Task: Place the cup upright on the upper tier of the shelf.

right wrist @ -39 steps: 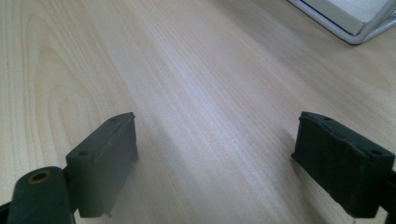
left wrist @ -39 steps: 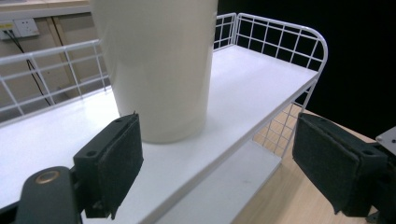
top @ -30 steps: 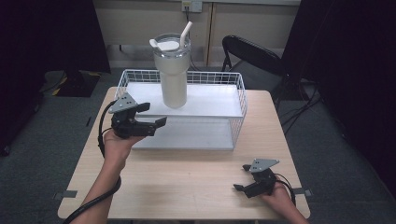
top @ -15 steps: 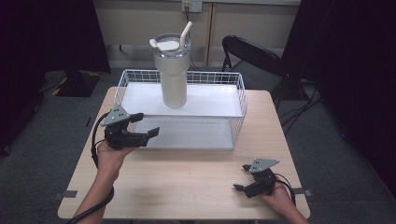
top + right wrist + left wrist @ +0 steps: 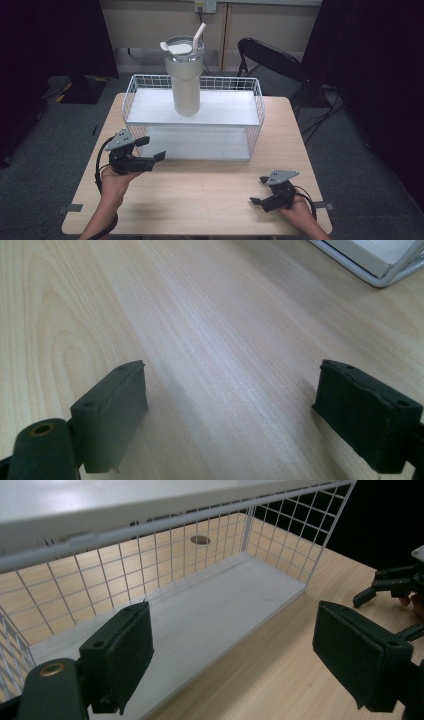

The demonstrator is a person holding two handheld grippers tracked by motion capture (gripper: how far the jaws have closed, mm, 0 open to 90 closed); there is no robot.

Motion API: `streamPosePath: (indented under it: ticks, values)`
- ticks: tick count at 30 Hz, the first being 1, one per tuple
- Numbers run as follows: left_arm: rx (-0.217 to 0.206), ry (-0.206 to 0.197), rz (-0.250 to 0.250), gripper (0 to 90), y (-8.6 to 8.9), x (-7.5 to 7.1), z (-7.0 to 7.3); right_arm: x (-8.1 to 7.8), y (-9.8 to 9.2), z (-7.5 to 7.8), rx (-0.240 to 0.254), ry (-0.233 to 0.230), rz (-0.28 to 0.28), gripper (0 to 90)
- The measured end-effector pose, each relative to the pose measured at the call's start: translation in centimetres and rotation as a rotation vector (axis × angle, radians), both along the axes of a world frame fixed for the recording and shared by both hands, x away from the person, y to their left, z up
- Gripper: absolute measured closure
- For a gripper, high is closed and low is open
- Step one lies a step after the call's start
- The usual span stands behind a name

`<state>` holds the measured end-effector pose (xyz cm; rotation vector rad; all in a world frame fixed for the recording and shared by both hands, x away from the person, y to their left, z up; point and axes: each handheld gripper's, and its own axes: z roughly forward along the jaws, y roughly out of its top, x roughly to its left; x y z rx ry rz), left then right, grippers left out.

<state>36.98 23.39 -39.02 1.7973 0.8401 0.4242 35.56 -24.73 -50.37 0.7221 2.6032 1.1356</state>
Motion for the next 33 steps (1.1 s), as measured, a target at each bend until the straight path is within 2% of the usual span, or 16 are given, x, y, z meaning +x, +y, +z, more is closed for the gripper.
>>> streamPosePath:
  ticks: [7,18,33]
  values:
    - [-0.002,0.020,0.012,16.2,0.5,-0.4,-1.4,0.0,0.0,0.0,0.000,0.000,0.000,12.7]
    - [-0.012,0.031,0.035,16.3,1.3,-0.9,-3.2,0.0,0.0,0.0,0.000,0.000,0.000,12.7]
    - [-0.005,0.080,0.030,16.0,1.7,-1.7,-6.5,0.0,0.0,0.0,0.000,0.000,0.000,12.7]
